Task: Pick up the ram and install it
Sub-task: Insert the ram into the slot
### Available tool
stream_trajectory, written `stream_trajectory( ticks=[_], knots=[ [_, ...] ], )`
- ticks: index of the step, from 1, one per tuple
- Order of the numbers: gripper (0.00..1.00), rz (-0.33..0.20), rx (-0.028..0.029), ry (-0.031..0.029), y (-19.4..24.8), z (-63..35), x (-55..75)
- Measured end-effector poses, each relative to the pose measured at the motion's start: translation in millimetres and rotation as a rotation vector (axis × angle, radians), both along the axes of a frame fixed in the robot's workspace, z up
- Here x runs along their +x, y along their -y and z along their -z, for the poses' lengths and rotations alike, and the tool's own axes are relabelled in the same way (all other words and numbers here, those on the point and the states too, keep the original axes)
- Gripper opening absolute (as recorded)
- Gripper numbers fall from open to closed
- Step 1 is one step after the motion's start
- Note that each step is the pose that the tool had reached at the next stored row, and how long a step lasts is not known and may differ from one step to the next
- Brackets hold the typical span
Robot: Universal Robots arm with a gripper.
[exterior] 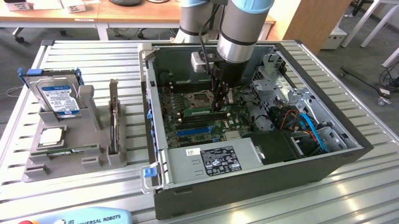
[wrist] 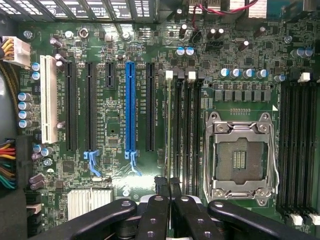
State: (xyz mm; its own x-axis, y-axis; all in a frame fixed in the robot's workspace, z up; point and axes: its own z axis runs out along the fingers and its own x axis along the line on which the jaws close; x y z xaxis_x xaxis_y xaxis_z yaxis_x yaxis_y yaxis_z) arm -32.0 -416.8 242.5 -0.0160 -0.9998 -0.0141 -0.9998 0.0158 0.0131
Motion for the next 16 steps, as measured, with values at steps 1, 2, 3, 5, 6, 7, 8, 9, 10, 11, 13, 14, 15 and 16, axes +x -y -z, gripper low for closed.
stream_trajectory(
  ticks=[1,2,3,5,6,7,8,9,10,11,13,14,15,16],
  knots=[
    [0.12,0.000,-0.0001,0.0000,-0.4,0.1,0.0],
    [0.12,0.001,-0.0001,0.0000,-0.9,0.2,-0.1],
    [0.12,0.001,-0.0001,0.0000,-1.3,0.3,-0.1],
    [0.12,0.001,0.0000,0.0000,-1.6,0.5,-0.1],
    [0.12,0.001,0.0000,0.0000,-1.8,0.9,-0.2],
    [0.12,0.001,-0.0001,0.0000,-1.9,1.5,-0.3],
    [0.12,0.001,-0.0001,-0.0001,-1.9,2.2,-0.4],
    [0.12,0.002,-0.0001,0.0000,-1.9,2.8,-0.4],
    [0.12,0.002,-0.0001,0.0000,-1.9,3.4,-0.5],
    [0.12,0.002,-0.0001,-0.0001,-1.9,4.0,-0.6],
    [0.12,0.003,-0.0003,-0.0002,-1.9,4.5,-0.6],
    [0.12,0.003,-0.0004,-0.0002,-1.9,4.7,-0.6],
    [0.12,0.003,0.0000,0.0000,-2.0,5.1,-0.6],
    [0.12,0.003,0.0001,0.0001,-2.0,5.7,-0.6]
  ],
)
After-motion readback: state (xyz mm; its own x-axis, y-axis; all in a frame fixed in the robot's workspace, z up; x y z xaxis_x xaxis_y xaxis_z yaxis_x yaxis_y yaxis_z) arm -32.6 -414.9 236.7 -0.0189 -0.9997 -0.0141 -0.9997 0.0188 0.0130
